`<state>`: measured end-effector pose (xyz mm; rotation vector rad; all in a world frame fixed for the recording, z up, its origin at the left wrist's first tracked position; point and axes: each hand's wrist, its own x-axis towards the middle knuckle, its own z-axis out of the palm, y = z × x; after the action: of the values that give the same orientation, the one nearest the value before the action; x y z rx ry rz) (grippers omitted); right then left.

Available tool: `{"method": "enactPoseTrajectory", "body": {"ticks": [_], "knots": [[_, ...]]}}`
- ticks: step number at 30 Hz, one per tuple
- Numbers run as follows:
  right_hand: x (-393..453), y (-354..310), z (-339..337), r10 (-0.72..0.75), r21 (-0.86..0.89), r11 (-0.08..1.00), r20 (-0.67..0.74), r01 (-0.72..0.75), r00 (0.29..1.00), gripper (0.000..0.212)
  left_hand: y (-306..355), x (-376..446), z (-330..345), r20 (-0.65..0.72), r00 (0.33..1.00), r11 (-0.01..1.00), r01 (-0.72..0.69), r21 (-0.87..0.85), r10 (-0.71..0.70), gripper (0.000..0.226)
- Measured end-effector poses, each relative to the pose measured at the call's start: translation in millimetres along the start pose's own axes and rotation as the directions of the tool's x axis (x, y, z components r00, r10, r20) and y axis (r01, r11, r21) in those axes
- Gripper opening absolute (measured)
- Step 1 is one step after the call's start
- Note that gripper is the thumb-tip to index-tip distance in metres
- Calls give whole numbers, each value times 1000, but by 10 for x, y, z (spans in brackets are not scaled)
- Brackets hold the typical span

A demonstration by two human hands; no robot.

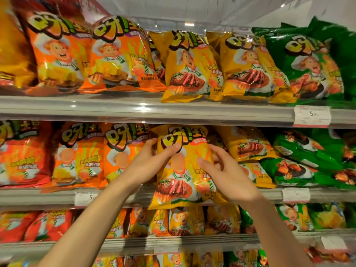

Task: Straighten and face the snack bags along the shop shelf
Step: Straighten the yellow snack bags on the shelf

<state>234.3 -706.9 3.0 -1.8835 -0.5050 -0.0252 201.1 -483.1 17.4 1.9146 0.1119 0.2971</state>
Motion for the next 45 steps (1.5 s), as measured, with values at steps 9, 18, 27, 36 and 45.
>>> {"method": "enactPoseTrajectory", "body": {"ticks": [9, 18, 27, 36, 45], "knots": [[159, 6, -191, -391, -772, 625, -180, 117, 902, 55, -104, -116, -154, -187, 982, 999, -35, -36, 28, 97], [457, 160, -326, -192, -986, 142, -118, -92, 974, 35, -201, -121, -363, -225, 973, 994, -73, -87, 52, 98], [427, -41, -22, -329, -880, 469, -92, 78, 940, 37, -288, -153, -638, -286, 957, 996, -69, -48, 52, 79], [757, -10, 415, 343, -731, 635, -23, -250, 939, 106, -346, -294, -904, -303, 949, 996, -83, 28, 87, 86], [725, 157, 356, 243, -301, 920, -61, -250, 968, 98, -440, -439, -1074, -312, 944, 995, -104, 13, 103, 80]]}}
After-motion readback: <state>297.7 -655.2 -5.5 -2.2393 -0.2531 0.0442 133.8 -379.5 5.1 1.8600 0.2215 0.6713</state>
